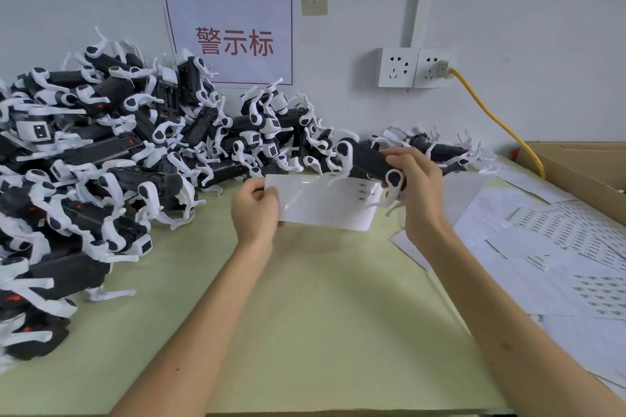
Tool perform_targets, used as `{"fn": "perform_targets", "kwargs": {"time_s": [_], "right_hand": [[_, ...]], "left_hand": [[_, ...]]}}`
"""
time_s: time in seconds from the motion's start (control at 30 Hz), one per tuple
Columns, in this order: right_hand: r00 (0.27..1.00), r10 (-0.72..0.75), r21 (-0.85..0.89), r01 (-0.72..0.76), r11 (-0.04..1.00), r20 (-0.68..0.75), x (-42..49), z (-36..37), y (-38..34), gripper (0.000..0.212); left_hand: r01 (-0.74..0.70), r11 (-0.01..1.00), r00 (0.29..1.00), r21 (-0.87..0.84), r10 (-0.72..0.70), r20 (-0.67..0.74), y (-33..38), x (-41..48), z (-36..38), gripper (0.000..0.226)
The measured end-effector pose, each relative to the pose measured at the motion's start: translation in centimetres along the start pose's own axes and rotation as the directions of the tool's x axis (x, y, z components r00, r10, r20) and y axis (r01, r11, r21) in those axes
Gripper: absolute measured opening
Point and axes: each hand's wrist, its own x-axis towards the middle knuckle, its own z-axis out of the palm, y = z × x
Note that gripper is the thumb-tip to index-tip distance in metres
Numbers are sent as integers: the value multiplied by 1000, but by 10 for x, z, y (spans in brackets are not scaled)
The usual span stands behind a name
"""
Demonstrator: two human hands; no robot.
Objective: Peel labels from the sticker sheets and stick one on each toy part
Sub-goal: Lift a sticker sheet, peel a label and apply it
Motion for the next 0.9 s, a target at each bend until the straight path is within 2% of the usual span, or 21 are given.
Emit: {"fn": "perform_targets", "kwargs": {"time_s": [0.07,0.13,0.2,0.3,0.4,0.5,0.57,0.63,0.73,0.9], "right_hand": [[998,-3,-46,6,999,70,-1,2,2,18],[994,-1,-104,13,994,106,-4,6,7,11],[999,-44,-136,48,990,32,-7,8,10,9],[989,-117,-78,109,991,-94,-2,2,7,8],[999,-40,-123,36,992,-35,4,-4,7,7],[999,36,-326,-22,945,37,0,2,21,2],[995,60,-401,-23,916,79,-4,6,28,5],[987,103,-434,-41,900,122,-4,6,31,10],[966,169,-509,-49,859,193,-3,4,32,19],[948,194,-567,-18,823,252,-6,5,24,20]], "left_hand": [[86,985,992,-151,-98,-74,1,2,-1,21],[107,961,980,-254,-145,-137,2,2,0,23],[111,933,959,-341,-191,-210,4,2,-1,25],[143,866,918,-479,-297,-263,6,6,-6,35],[228,773,878,-592,-426,-217,9,12,-8,45],[285,648,875,-707,-477,-85,14,13,-9,35],[317,547,890,-774,-455,43,18,12,-10,27],[356,496,910,-792,-378,172,22,8,-10,27],[391,501,920,-773,-201,335,28,2,-9,30],[439,476,858,-762,30,513,34,-7,-8,29]]}}
